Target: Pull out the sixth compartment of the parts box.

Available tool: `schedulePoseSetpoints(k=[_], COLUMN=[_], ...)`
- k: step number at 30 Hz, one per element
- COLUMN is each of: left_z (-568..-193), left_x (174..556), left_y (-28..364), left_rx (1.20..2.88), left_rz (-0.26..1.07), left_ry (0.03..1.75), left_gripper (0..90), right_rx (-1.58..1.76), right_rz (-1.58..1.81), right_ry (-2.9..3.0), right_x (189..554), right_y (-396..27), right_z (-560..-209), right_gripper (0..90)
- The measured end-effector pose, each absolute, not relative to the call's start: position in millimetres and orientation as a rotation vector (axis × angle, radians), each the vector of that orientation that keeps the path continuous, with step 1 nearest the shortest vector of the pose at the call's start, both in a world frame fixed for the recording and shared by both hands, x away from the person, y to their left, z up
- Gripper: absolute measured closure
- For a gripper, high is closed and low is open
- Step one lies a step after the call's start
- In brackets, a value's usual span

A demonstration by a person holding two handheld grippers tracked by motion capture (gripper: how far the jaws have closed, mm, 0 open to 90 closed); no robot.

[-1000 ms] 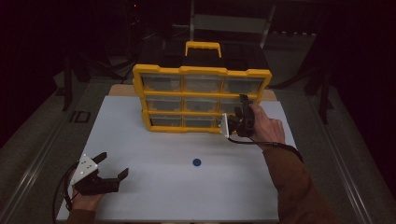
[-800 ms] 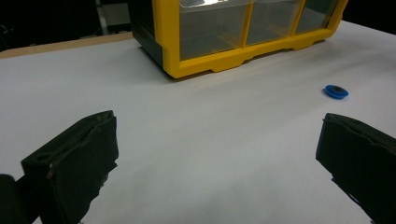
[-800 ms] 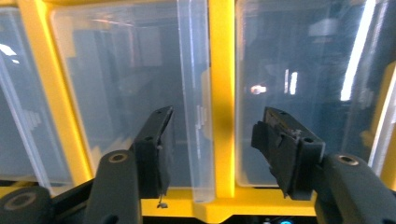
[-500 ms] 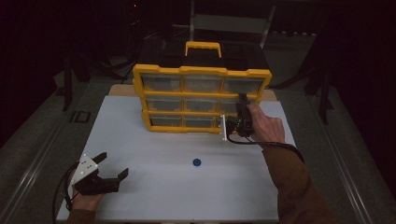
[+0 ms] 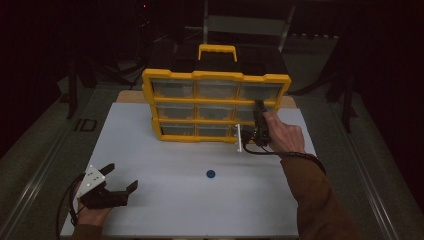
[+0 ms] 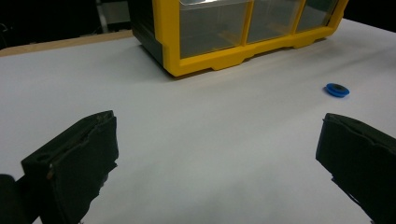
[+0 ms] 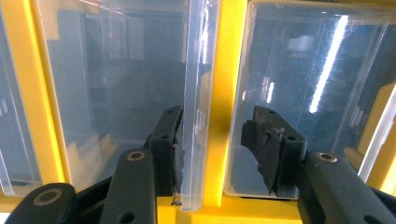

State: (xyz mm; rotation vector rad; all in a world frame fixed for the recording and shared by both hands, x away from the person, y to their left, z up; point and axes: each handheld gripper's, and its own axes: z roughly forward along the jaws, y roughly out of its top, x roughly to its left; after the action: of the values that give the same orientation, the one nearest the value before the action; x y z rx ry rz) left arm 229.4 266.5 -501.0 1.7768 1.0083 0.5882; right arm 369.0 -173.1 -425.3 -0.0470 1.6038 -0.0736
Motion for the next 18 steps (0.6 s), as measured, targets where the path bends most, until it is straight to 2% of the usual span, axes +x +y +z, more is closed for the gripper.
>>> schedulePoseSetpoints(k=[18], left_z=[-501.1], left_x=[229.5], left_y=[266.5], left_rx=[1.778], left_rz=[0.587], left_ry=[1.010], left_gripper=[0.0], right_rx=[-0.028], right_rz=[-0.041], right_ry=[1.651], right_x=[363.5], right_y=[-176.2], right_z=[-421.1], right_gripper=[60.8])
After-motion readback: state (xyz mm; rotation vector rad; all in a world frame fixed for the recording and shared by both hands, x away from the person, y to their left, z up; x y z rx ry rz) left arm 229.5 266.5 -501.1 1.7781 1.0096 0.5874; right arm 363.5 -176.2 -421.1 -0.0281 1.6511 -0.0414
